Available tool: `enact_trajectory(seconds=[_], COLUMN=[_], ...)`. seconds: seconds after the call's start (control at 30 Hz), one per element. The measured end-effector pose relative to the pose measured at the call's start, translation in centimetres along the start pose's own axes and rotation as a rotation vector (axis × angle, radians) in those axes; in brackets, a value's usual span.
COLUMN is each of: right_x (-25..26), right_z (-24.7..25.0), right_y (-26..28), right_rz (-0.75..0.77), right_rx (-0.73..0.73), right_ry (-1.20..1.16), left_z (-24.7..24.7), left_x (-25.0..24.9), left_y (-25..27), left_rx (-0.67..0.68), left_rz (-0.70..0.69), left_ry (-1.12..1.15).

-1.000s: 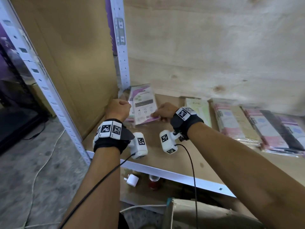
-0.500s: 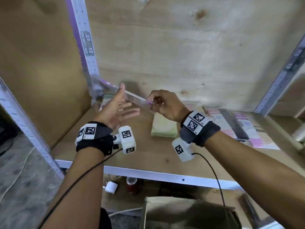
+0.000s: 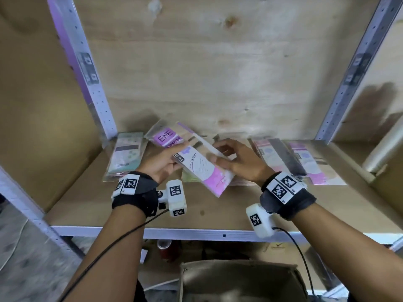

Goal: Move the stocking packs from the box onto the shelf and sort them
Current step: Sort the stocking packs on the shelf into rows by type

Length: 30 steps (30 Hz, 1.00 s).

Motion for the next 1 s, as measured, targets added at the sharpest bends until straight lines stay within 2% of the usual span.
enact_trajectory(seconds=[0.07, 0.13, 0.3, 0.5, 0.63, 0.87, 1.0], right_x=[-1.8, -2.9, -4.7, -6.0, -6.5, -6.9, -6.9], right_z=[-0.3, -0.3, 0.6, 0.9, 1.2, 1.7, 1.7], right_y=[0.5, 1.0, 1.1, 1.0, 1.3, 2.0, 2.3], right_rz=[-0.120, -0.189, -0.232, -0.225, -0.225, -0.249, -0.249], right_rx=[0.086, 0.144, 0.193, 0.280, 0.278, 0.264, 0.265], right_ry=[-0.281, -0.441, -0.421, -0.371, -0.369, -0.390, -0.393], left_z=[-1.0, -1.5, 0.3, 3.7, 3.6, 3.8, 3.6], left_x=[0.4, 0.8, 1.5, 2.1, 1.9, 0.7, 0.4], left_y=[-0.2, -0.5, -1.7, -2.5, -2.5, -2.2, -1.9], left_rx=[0.016, -0.010, -0.222, -0.444, -0.439, -0.470, -0.429], left_rz=[0.001, 0.012, -0.003, -0.012, -0.018, -0.164, -0.145], left_ry=[-0.063, -0.133, -0.091, -0.294, -0.475, -0.579, -0.586])
Point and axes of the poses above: each hand's wrist, its own y-axis away from the middle knuckle, its own z-axis out of the back of the hand, x = y × z, the point moved 7 cm from there along -y, towards the middle knuckle, and after that the axes turned 10 degrees about -y, right-handed, at the moved point
